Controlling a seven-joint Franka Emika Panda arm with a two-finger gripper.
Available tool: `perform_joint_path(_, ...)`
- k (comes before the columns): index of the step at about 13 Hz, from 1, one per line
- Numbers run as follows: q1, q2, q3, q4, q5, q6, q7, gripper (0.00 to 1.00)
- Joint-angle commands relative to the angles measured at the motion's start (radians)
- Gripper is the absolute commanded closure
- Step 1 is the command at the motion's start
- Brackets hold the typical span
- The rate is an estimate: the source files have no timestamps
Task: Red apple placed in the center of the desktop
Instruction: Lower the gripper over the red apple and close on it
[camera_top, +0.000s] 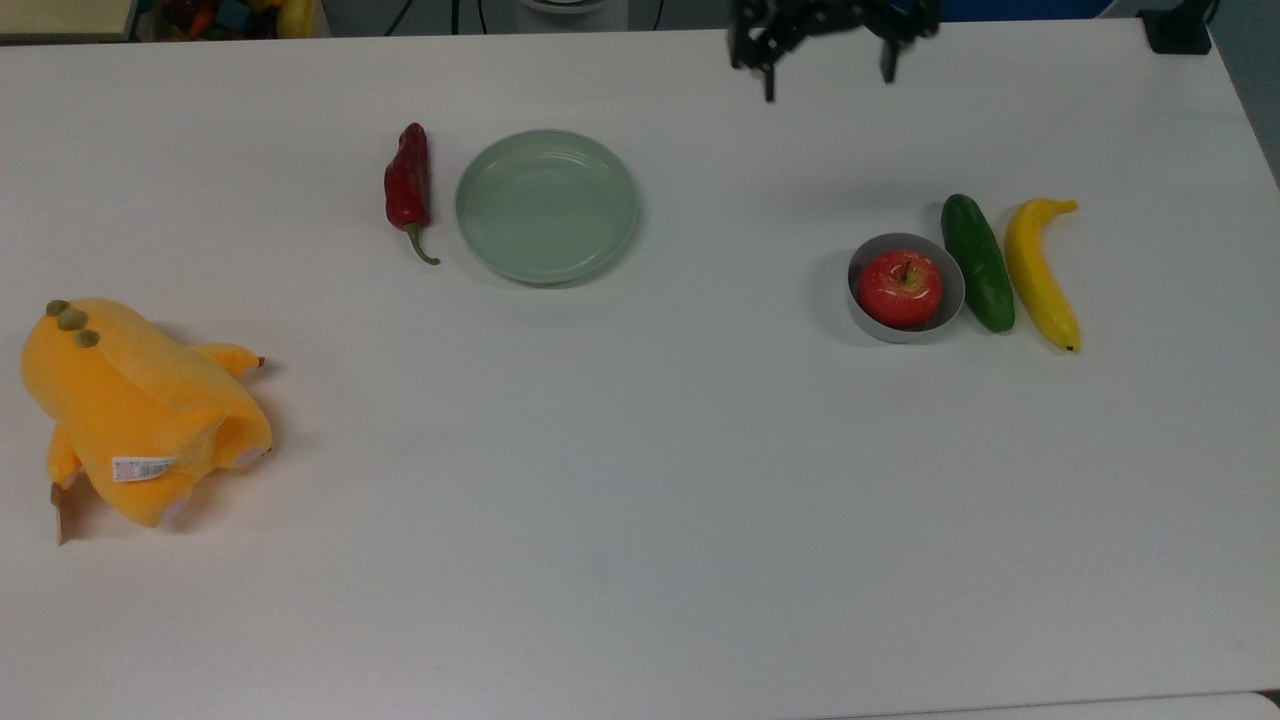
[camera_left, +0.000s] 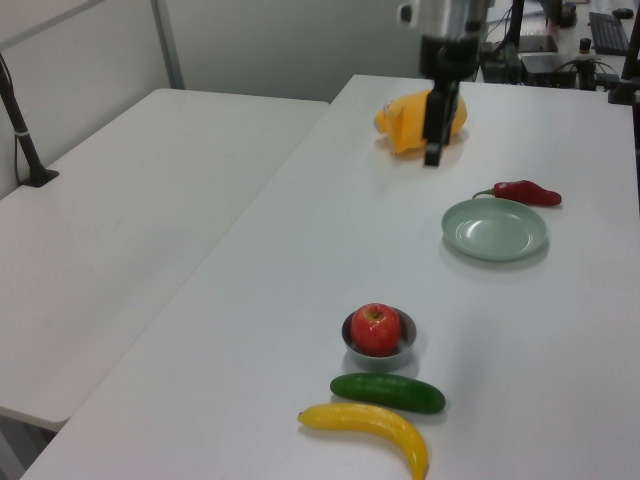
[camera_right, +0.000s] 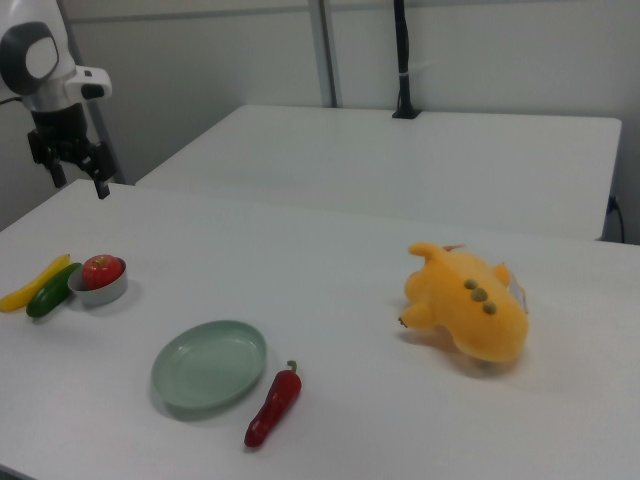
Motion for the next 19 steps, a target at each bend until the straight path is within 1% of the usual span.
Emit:
perform_joint_path(1, 0.058, 0.107, 0.009, 0.044, -0.032, 0.09, 0.086, 0.0)
perform_joint_path(2, 0.073, 0.136, 0.009, 0.043, -0.052, 0.125, 0.091, 0.0)
perform_joint_path(5, 0.116, 0.221, 0.011, 0.04, -0.074, 0.204, 0.112, 0.0)
perform_joint_path(7, 0.116, 0.261, 0.023, 0.035, -0.088, 0.28, 0.112, 0.0)
perform_joint_path(9, 0.116, 0.278, 0.029, 0.023, -0.089, 0.31, 0.109, 0.0)
perform_joint_path(13, 0.14, 0.33, 0.029, 0.0, -0.137, 0.39, 0.109, 0.0)
perform_joint_path(17, 0.144, 0.361, 0.029, -0.006, -0.161, 0.393, 0.106, 0.0)
perform_joint_path(19, 0.144, 0.368, 0.035, -0.015, -0.184, 0.394, 0.106, 0.0)
